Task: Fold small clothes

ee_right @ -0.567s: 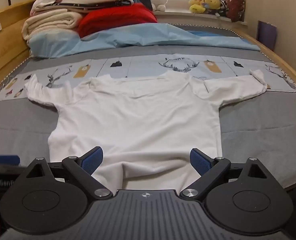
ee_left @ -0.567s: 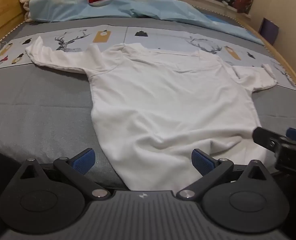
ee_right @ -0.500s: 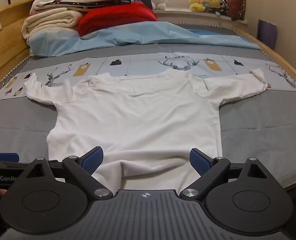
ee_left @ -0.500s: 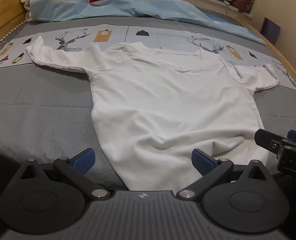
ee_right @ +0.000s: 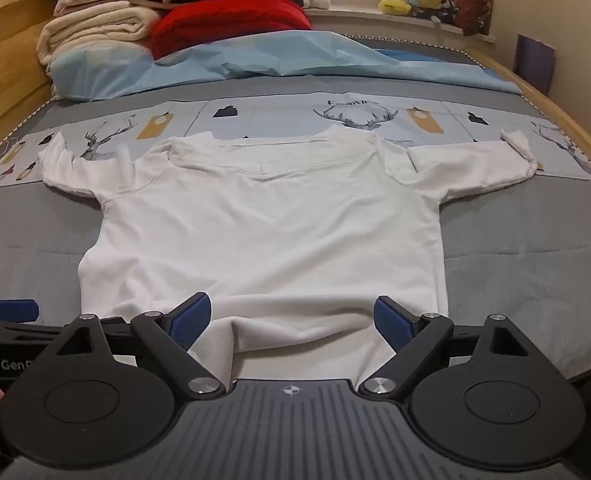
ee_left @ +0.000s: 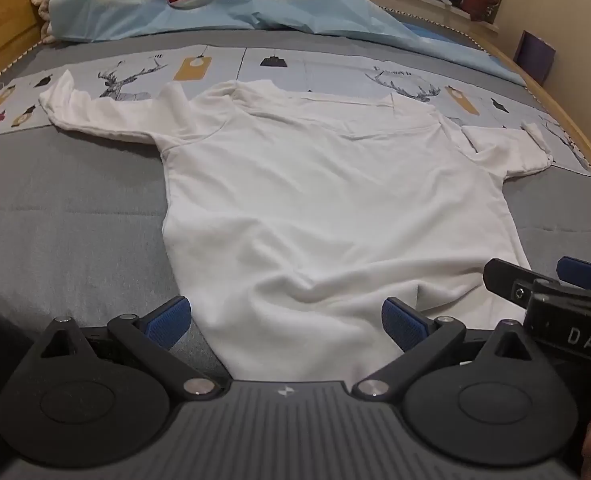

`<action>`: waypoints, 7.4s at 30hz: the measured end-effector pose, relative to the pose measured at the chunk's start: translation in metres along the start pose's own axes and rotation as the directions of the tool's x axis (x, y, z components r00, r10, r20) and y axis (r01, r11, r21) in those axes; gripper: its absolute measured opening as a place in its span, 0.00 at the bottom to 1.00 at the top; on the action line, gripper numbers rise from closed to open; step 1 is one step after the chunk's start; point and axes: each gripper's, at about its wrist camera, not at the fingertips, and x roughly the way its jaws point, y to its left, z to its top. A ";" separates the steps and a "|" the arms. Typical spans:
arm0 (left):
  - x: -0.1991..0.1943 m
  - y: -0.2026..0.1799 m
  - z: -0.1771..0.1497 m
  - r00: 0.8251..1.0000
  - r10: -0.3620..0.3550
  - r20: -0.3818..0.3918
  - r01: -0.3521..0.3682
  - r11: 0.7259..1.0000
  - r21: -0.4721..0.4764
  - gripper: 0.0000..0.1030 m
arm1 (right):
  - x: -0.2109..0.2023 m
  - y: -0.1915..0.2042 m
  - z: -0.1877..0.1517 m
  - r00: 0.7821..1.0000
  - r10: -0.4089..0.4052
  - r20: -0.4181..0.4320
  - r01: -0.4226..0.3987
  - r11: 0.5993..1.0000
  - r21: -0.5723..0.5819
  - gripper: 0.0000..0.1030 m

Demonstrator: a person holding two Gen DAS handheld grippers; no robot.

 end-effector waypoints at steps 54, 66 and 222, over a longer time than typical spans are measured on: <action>0.010 0.001 0.000 0.999 -0.004 -0.048 0.003 1.000 -0.019 0.99 | 0.011 -0.006 0.004 0.999 0.004 -0.041 -0.004 1.000 -0.005 0.87; 0.010 0.001 0.000 0.999 -0.005 -0.049 0.004 1.000 -0.020 0.99 | 0.011 -0.006 0.005 0.999 0.004 -0.043 -0.004 1.000 -0.005 0.87; 0.283 0.044 0.284 0.976 -0.111 -0.186 0.096 0.992 -0.085 0.16 | 0.316 -0.162 0.211 0.990 0.017 -0.139 -0.006 0.997 0.081 0.22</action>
